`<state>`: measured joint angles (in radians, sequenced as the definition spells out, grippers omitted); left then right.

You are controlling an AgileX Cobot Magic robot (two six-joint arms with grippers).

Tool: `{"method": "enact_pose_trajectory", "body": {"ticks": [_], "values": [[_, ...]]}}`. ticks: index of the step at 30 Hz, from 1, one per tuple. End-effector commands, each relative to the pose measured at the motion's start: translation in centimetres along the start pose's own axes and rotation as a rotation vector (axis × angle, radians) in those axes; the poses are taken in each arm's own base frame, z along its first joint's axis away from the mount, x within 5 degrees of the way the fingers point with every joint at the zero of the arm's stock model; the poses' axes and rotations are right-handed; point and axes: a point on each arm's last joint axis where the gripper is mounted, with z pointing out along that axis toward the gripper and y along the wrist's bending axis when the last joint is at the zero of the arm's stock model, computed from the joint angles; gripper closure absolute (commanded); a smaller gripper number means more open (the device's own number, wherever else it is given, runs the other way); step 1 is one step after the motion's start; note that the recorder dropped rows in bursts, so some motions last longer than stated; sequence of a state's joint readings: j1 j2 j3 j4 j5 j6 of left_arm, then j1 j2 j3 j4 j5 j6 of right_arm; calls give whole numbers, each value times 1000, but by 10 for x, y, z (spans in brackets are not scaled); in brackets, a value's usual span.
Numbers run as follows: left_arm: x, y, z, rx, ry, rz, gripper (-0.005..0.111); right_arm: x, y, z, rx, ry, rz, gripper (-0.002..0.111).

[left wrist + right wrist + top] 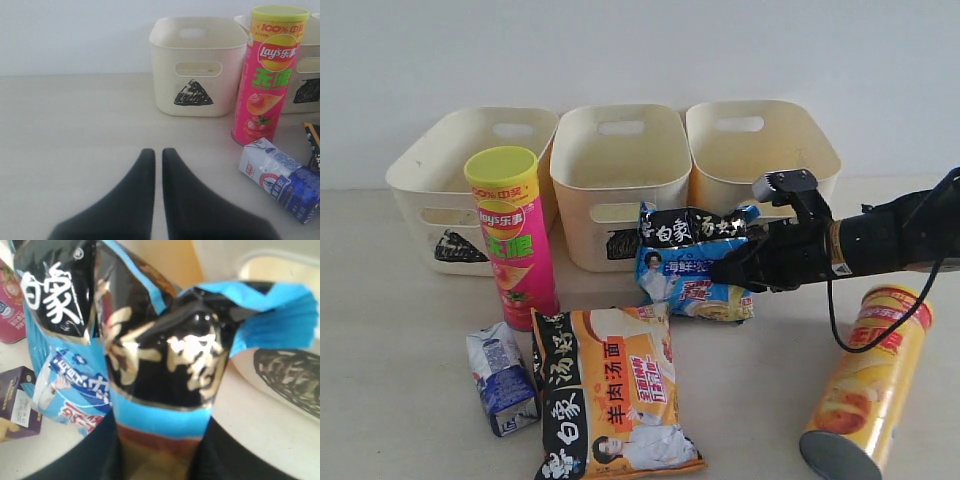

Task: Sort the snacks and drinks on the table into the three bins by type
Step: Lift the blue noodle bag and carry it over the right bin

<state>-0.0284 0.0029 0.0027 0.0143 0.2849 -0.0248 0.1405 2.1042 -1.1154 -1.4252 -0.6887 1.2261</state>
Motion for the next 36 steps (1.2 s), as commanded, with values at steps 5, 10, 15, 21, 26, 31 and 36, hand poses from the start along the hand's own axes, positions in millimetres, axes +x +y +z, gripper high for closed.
{"method": "enact_pose_trajectory", "body": {"ticks": [5,10,15,21,26,31,36], "values": [[-2,0,0,1,-13,-19,102,-10,2,-8,25,-16,15,109],[-2,0,0,1,-13,-19,102,-22,14,-20,-17,-14,12,109],[-2,0,0,1,-13,-19,102,-32,26,-32,-66,2,-8,109],[-2,0,0,1,-13,-19,102,-44,40,-50,-84,30,-41,109],[-2,0,0,1,-13,-19,102,-60,58,-69,-137,-14,-49,109],[-2,0,0,1,-13,-19,102,-78,75,-91,-149,-71,-71,109],[-2,0,0,1,-13,-19,102,-100,80,-118,21,-166,-123,109]]}}
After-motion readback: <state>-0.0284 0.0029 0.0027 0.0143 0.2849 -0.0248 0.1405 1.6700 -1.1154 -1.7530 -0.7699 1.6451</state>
